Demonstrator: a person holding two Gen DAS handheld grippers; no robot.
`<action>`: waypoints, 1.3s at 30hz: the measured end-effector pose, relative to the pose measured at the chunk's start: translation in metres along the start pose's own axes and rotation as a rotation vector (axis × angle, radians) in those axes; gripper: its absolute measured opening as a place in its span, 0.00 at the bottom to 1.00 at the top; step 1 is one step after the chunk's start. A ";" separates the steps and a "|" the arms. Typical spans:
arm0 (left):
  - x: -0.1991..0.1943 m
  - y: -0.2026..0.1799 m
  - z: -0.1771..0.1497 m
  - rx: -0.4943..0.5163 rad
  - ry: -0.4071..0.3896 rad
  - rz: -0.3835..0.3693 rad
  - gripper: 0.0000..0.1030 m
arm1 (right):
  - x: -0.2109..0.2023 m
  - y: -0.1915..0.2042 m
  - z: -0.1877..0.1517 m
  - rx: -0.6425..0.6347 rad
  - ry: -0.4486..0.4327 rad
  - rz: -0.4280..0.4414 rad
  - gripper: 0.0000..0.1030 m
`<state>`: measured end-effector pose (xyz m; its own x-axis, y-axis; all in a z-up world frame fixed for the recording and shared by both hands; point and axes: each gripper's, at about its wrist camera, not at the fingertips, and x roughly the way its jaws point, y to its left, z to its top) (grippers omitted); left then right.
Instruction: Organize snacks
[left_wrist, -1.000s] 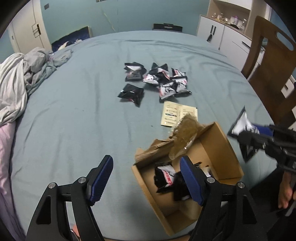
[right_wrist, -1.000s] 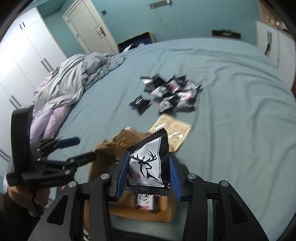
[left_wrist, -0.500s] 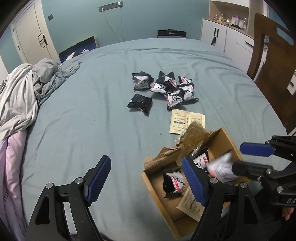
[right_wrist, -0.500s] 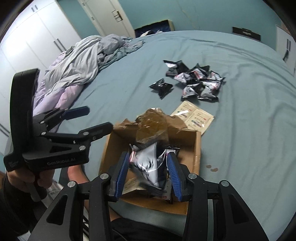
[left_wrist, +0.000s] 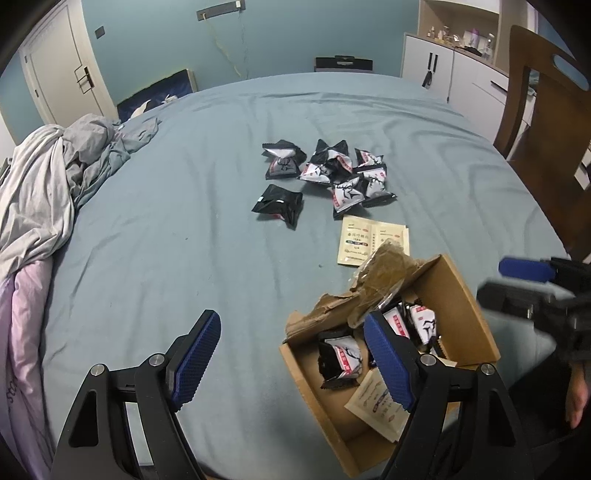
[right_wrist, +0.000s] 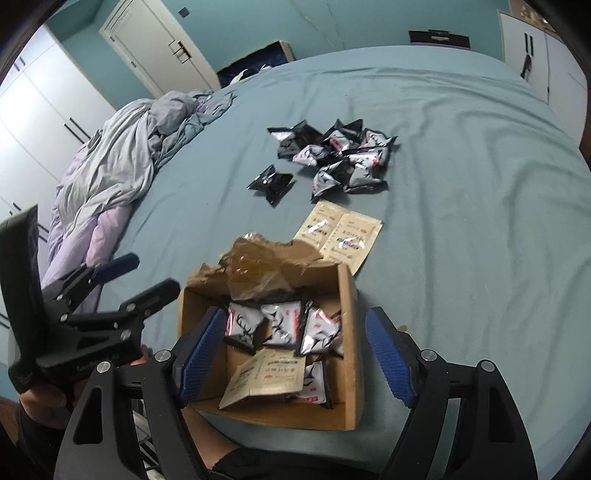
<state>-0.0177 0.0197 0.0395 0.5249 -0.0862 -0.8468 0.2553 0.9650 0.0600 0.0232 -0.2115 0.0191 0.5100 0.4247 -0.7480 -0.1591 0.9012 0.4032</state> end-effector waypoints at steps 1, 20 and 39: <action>-0.001 -0.001 0.000 0.003 -0.003 0.000 0.79 | -0.004 -0.001 0.002 0.010 -0.021 -0.006 0.75; 0.007 -0.003 0.006 -0.007 0.030 -0.030 0.79 | 0.039 -0.071 0.073 0.237 0.170 0.050 0.75; 0.021 0.007 0.010 -0.102 0.097 -0.148 0.79 | 0.157 -0.058 0.119 0.134 0.429 -0.030 0.75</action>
<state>0.0032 0.0224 0.0277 0.4058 -0.2095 -0.8896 0.2373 0.9641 -0.1187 0.2134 -0.2071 -0.0587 0.1121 0.4213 -0.9000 -0.0244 0.9066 0.4213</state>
